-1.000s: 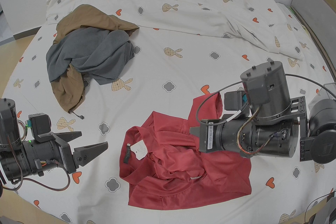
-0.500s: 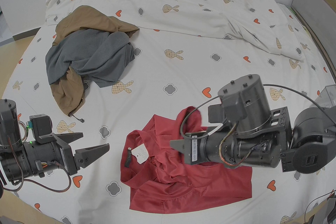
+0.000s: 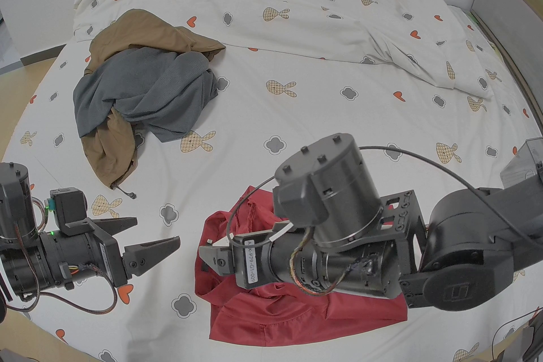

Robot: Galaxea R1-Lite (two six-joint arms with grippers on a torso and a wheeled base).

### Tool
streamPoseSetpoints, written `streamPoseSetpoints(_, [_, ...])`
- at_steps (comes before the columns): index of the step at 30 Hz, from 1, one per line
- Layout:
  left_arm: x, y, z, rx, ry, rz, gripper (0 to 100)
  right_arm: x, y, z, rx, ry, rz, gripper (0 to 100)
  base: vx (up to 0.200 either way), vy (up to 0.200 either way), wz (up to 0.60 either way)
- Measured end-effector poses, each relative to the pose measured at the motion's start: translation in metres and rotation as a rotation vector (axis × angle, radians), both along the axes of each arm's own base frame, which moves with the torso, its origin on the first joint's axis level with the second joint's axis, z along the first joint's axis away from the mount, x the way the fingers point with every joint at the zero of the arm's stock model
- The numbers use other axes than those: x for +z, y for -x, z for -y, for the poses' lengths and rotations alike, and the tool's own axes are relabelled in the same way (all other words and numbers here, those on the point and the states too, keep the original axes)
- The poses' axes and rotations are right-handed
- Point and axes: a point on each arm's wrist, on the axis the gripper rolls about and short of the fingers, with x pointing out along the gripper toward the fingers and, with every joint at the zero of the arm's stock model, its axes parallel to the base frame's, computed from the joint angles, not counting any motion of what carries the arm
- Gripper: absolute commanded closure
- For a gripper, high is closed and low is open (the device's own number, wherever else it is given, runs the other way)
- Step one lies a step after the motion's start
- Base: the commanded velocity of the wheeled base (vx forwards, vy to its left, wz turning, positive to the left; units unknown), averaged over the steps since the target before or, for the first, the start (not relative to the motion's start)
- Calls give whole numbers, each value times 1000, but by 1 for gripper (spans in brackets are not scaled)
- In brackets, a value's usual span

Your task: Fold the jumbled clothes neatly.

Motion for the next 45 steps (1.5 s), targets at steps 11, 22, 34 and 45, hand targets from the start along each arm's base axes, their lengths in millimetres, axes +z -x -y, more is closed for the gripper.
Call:
streamPoseSetpoints(11, [-3,0,3,-12,-6,-13,0,19,-3,24,-50,-40,26,0,0,0,0])
streamPoseSetpoints(22, [-4,-1,4,-17,-5,-11,0,-8,-17,67,-154,55,-35,0,0,0,0])
streamPoseSetpoints(34, [-4,-1,4,-18,-3,-8,0,-36,28,-1,54,101,-79,0,0,0,0])
streamPoseSetpoints(45, [-4,1,3,-18,-2,-5,0,-58,31,-41,109,119,-109,0,0,0,0])
